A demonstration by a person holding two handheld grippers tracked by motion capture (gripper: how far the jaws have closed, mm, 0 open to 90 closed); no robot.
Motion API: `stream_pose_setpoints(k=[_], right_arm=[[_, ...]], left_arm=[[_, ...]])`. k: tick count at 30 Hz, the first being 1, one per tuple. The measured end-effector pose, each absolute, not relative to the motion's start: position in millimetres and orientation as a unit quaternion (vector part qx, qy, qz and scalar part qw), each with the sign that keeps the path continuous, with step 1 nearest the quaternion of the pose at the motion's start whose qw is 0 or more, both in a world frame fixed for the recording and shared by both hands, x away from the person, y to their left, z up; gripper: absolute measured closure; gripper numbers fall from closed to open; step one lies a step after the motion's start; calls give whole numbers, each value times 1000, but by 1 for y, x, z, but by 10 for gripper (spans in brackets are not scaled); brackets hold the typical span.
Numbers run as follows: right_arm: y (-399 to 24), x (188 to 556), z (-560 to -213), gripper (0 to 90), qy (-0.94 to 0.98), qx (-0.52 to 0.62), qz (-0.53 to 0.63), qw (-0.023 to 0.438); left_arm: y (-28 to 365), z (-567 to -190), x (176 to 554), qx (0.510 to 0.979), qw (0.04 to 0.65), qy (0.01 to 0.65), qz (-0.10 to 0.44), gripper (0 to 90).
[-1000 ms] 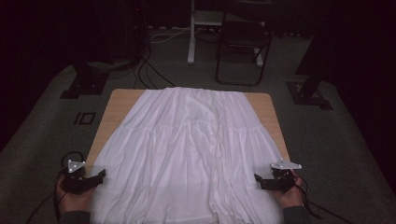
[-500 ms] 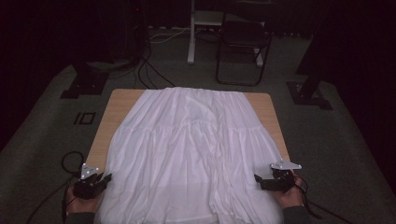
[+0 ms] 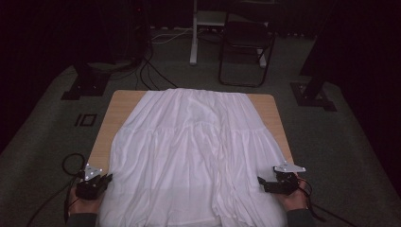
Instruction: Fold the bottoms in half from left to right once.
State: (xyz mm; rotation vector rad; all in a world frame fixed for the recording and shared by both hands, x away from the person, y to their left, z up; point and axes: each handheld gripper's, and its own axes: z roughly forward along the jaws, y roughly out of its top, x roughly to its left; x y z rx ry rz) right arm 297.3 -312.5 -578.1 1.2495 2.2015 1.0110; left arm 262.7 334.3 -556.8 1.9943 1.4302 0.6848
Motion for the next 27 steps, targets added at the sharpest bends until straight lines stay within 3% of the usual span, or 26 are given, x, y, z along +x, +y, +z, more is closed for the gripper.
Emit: stream_pose_setpoints(k=[2,4,5,13,18,23,24,27], right_arm=[[-313,295,-578,231,786,454,365,209],[-314,292,-575,375,782,460,362,212],[-316,291,-573,389,783,460,363,211],[-360,271,-550,297,721,527,344,290],[-379,264,-563,294,713,560,335,257],[-376,262,-571,384,740,544,322,230],[-374,263,-572,412,743,543,318,228],[-370,262,-569,734,757,525,326,213]], left_arm=[[337,-553,266,747,289,536,268,867],[346,-546,267,731,301,546,276,869],[350,-542,267,725,304,549,283,870],[373,-527,269,703,301,561,319,870],[383,-526,271,696,297,568,324,870],[386,-528,275,692,295,573,326,870],[388,-528,277,693,290,573,327,870],[392,-529,283,696,276,574,331,870]])
